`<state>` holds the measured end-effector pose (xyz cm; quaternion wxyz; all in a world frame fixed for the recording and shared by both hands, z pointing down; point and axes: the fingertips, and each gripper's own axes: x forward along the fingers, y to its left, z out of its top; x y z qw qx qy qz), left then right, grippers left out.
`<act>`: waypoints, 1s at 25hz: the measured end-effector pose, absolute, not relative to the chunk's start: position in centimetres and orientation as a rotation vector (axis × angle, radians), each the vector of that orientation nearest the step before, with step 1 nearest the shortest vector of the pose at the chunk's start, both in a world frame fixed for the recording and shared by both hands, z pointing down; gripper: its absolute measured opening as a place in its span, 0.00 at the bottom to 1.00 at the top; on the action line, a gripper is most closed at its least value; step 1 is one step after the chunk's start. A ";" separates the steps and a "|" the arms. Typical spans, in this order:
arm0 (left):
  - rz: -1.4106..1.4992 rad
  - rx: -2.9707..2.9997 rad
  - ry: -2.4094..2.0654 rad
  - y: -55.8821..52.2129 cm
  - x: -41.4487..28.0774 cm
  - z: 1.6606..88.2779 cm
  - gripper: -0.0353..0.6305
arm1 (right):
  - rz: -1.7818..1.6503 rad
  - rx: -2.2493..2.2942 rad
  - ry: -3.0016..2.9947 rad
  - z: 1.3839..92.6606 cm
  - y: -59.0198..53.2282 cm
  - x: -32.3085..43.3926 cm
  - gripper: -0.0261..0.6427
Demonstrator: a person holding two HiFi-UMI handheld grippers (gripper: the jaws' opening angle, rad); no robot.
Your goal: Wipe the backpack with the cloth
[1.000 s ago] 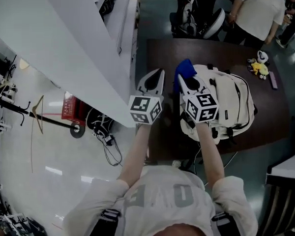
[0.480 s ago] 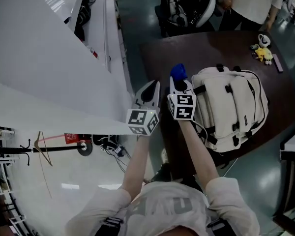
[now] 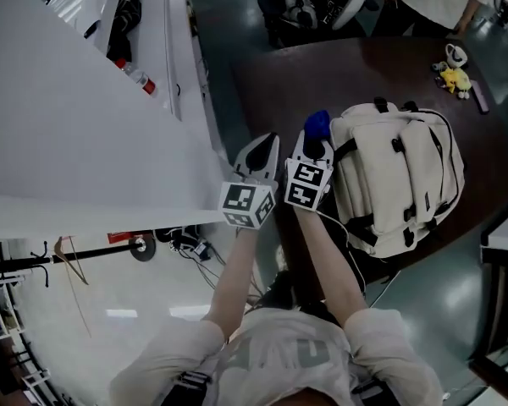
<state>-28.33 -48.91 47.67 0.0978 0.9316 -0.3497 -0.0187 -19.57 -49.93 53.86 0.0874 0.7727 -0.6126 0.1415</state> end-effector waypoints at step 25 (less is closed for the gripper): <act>0.052 2.742 -1.097 -41.4 -29.9 50.4 0.06 | 0.366 2.344 -1.679 55.3 -42.7 -19.0 0.10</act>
